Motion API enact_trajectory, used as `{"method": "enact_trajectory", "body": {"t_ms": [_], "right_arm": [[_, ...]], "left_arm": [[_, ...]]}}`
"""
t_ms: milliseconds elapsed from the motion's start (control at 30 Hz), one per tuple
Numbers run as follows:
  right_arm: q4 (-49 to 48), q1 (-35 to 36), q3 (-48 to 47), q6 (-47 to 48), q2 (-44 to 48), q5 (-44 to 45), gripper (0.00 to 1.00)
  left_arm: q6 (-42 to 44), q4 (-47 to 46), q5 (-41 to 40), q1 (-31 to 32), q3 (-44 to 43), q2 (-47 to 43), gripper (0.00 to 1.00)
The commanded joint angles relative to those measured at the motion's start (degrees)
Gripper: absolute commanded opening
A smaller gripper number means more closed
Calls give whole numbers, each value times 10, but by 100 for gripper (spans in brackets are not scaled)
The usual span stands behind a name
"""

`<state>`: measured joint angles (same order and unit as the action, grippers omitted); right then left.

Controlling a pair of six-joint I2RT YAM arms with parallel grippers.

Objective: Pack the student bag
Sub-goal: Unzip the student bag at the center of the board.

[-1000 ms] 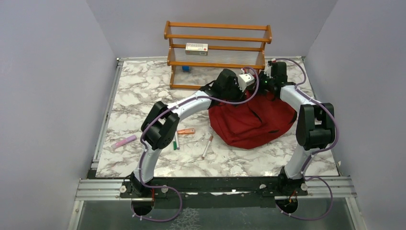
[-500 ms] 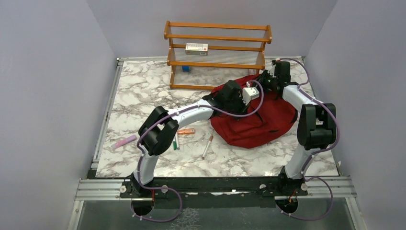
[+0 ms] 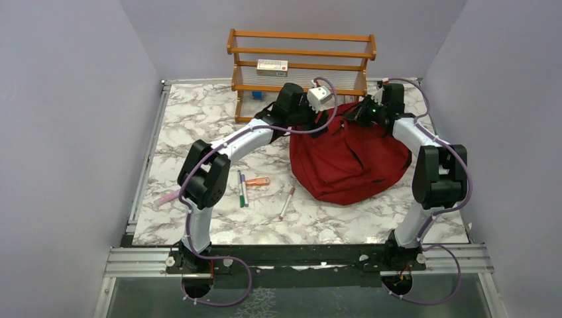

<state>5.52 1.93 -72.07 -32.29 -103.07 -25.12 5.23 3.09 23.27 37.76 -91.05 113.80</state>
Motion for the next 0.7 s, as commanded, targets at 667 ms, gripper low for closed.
{"method": "enact_trajectory", "body": {"t_ms": [667], "right_arm": [[-51,-8,13,5,37,-40,1]], "left_arm": [[-48,18,84,8,-139,113,72]]}}
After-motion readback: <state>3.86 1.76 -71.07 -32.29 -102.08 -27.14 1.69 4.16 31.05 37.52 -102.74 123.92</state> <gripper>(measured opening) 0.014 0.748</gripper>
